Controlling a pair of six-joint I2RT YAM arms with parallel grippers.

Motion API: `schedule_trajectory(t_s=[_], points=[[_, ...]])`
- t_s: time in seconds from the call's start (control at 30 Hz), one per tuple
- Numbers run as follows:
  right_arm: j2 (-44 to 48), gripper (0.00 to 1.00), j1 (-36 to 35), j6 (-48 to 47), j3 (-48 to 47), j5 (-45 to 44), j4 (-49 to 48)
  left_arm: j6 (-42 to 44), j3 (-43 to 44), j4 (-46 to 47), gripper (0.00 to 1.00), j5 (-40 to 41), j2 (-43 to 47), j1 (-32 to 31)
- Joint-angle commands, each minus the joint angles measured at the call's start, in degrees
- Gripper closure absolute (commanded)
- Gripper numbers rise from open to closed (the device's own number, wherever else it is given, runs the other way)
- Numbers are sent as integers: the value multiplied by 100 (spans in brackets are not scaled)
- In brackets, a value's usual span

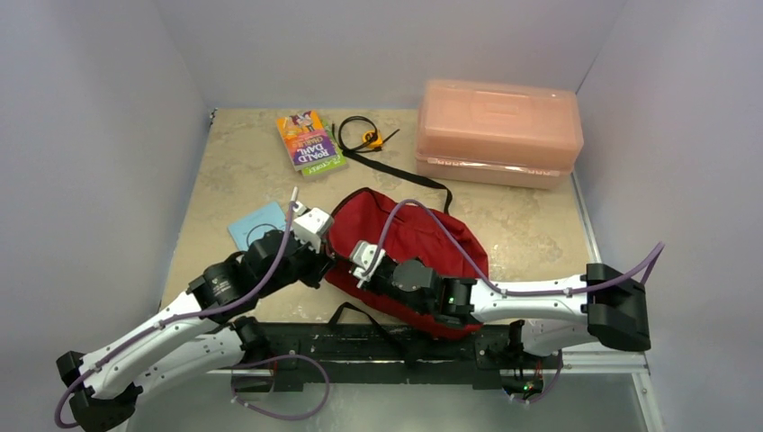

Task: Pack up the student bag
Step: Unzip the student bag at the center of the board.

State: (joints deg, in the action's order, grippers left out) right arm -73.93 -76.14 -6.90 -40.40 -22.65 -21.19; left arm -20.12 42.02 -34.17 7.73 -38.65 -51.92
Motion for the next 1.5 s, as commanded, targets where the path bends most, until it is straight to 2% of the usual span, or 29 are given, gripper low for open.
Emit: schedule_trajectory(t_s=[0.0,0.03,0.1,0.2,0.3,0.37,0.5,0.57,0.67,0.73,0.83,0.87,0.9,0.93,1.1,1.37,1.47], points=[[-103,92,27,-1365,44,-186,-834,-284,589,-310,100,536,161,-29],[-96,100,86,-1670,3,147,-695,-464,669,-532,100,884,130,-29],[95,100,171,-2204,139,1183,-684,-917,822,-1049,100,1727,31,-22],[658,100,248,-2757,747,2011,-1126,-1383,1040,-1715,100,2509,-227,136],[1111,100,345,-2837,1170,2250,-1029,-1383,1274,-1858,100,2342,-493,759],[1358,100,433,-2837,1386,2459,-905,-1125,1327,-1608,100,2074,-550,1127],[2011,100,704,-2837,1954,2529,-964,-375,1543,-1177,100,1836,-810,1394],[2266,100,872,-2837,2124,2360,-1004,-61,1817,-1258,100,1424,-1063,1454],[2411,100,995,-2837,2117,2159,-925,246,1529,-701,100,-330,-997,1455],[2357,100,996,-2837,1904,2195,-591,49,1160,-209,100,-1403,-761,1450],[2276,100,996,-2837,1524,2314,51,-352,832,53,100,-1721,-480,1456],[2263,78,996,-1846,1387,2355,204,-457,787,78,100,-1820,-432,1452],[2249,51,996,-661,1211,2396,415,-532,764,92,100,-2005,-426,1445],[2201,44,996,-231,1013,2491,644,-585,749,113,100,-2197,-432,1440],[1793,43,988,-113,-82,2887,1641,-654,814,13,100,-2519,-458,1351],[1355,43,919,-113,-1021,2187,2692,-616,917,-4,100,-2509,-536,1181],[1206,43,791,-113,-1223,2183,2941,-633,936,0,100,-2478,-534,1158]])
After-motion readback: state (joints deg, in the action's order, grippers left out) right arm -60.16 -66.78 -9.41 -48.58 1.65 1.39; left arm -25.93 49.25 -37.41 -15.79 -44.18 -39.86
